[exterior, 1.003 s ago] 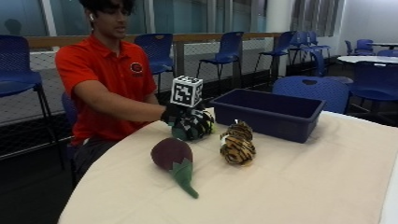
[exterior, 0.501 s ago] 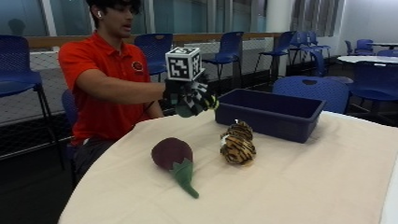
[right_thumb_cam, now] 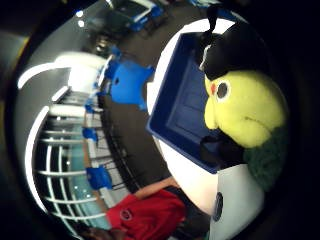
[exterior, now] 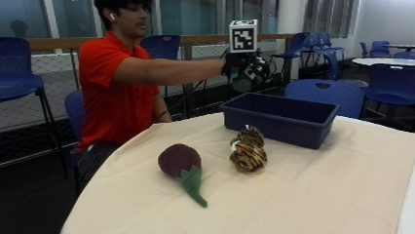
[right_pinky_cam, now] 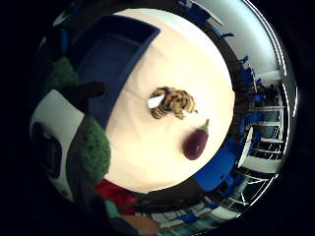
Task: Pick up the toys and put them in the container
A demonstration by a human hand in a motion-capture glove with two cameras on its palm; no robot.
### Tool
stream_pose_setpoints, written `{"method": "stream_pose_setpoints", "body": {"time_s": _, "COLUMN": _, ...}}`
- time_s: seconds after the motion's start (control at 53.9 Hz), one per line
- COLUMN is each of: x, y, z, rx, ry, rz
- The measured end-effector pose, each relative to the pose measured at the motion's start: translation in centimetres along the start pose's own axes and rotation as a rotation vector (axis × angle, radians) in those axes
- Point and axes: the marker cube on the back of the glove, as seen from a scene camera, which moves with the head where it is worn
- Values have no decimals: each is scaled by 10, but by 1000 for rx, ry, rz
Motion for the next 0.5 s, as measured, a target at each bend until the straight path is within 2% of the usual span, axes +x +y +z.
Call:
{"method": "stream_pose_setpoints", "body": {"time_s": 0.279, "x": -48, "y": -54, "z": 35, "rx": 8, "ry": -5, "rz": 13}}
{"method": "stream_pose_setpoints", "body": {"time_s": 0.427, "x": -40, "y": -50, "z": 60, "rx": -169, "ry": -37, "rz": 21}}
{"method": "stream_pose_setpoints", "body": {"time_s": 0.501, "x": -31, "y": -40, "z": 61, "rx": -183, "ry": -103, "rz": -12}}
